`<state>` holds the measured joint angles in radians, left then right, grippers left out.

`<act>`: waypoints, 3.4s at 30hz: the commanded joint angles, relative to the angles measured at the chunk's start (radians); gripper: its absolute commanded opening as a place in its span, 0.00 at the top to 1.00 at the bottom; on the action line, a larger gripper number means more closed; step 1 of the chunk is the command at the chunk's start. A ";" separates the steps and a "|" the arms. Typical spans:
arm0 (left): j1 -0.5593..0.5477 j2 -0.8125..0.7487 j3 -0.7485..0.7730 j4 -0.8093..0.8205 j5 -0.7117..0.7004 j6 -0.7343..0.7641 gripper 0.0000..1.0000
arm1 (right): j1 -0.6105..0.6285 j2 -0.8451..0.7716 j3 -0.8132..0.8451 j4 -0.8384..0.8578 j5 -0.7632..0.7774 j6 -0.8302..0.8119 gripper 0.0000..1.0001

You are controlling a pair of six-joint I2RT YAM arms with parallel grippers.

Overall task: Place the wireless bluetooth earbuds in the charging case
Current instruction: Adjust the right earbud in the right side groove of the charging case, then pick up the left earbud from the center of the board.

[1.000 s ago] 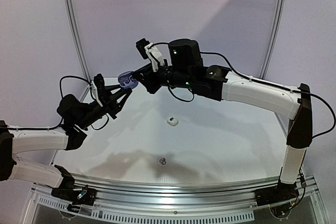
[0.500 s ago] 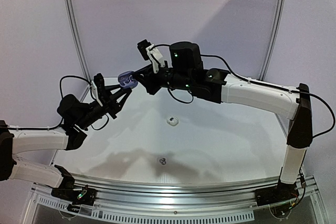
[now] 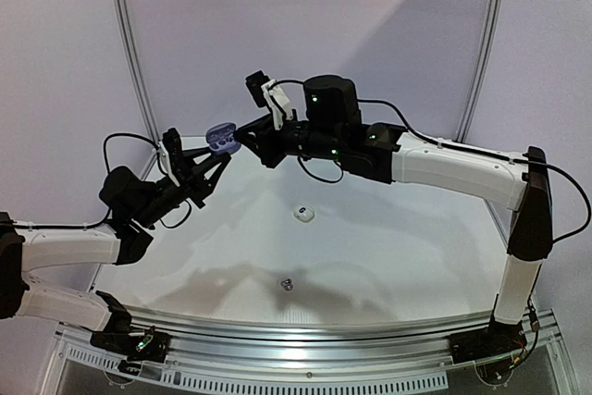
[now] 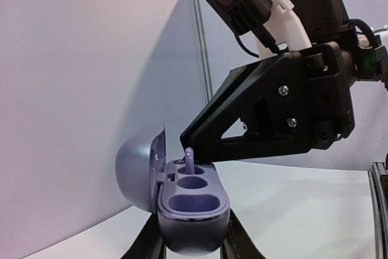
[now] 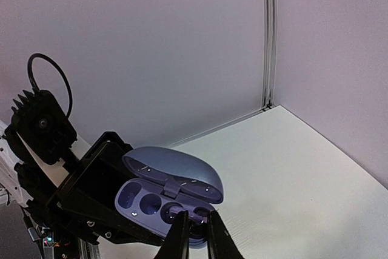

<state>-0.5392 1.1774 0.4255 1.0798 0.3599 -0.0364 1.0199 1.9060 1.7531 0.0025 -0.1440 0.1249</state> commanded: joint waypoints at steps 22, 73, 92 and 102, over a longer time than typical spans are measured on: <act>0.013 -0.038 0.016 -0.046 -0.088 -0.035 1.00 | -0.067 -0.189 -0.034 -0.154 0.204 0.195 0.50; 0.018 -0.196 -0.030 -0.256 -0.187 -0.029 1.00 | 0.021 0.389 0.156 -0.957 -0.133 -0.644 0.64; 0.022 -0.185 -0.028 -0.259 -0.194 -0.026 1.00 | 0.021 0.433 0.138 -0.956 -0.167 -0.636 0.73; 0.022 -0.186 -0.028 -0.261 -0.194 -0.025 1.00 | 0.025 0.436 0.135 -0.959 -0.183 -0.622 0.74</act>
<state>-0.5289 0.9886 0.3950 0.8307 0.1699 -0.0616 1.0412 2.3169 1.8782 -0.9432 -0.3050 -0.5064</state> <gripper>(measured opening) 0.283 0.263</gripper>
